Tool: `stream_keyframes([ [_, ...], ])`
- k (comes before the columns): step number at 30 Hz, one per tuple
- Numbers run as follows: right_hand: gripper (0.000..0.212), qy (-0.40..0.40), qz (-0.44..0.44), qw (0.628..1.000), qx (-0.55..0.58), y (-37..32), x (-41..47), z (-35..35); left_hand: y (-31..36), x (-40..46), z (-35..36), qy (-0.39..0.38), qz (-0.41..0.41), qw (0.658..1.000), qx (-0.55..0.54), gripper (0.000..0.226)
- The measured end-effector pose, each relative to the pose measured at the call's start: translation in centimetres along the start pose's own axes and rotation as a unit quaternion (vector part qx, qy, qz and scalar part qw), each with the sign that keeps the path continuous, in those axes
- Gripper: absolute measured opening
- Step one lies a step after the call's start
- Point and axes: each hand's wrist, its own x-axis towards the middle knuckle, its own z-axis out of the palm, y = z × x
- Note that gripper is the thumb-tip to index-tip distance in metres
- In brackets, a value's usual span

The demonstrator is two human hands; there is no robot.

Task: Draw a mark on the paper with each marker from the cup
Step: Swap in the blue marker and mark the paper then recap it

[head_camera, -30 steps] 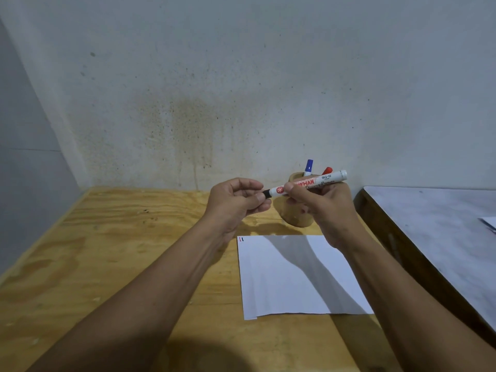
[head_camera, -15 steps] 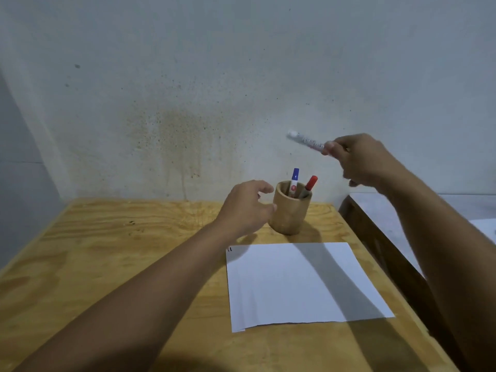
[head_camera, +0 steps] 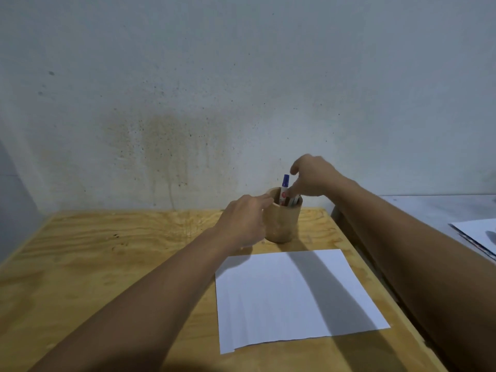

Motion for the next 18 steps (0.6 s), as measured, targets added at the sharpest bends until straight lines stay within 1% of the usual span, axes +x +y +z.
stream_keyframes([
  [4,0.036,0.008,0.058,0.997,0.056,0.1,1.6,1.6,-0.7,0.1,0.1,-0.006,-0.011,1.000,-0.008,0.061],
  [5,0.035,0.015,0.067,0.996,0.054,0.0,1.8,1.8,-0.8,0.1,0.1,-0.007,-0.016,1.000,-0.012,0.061],
  [7,0.038,0.017,0.084,0.995,0.051,-0.1,2.3,2.3,-0.9,0.1,0.2,-0.008,-0.022,1.000,-0.019,0.061],
  [9,0.036,0.013,0.096,0.993,0.069,0.0,2.6,3.0,-1.0,0.2,0.3,-0.009,-0.023,0.999,-0.026,0.063],
  [13,0.028,0.017,0.089,0.975,0.205,0.4,2.5,4.0,-1.0,0.0,0.4,-0.012,-0.018,0.999,-0.035,0.067],
  [16,0.021,0.057,0.064,0.951,0.298,0.3,1.6,2.9,-0.8,-0.2,0.3,-0.013,-0.016,0.999,-0.040,0.071],
  [18,0.018,0.097,0.039,0.928,0.357,0.0,1.0,1.3,-0.7,-0.2,0.3,-0.019,-0.014,0.999,-0.048,0.074],
])
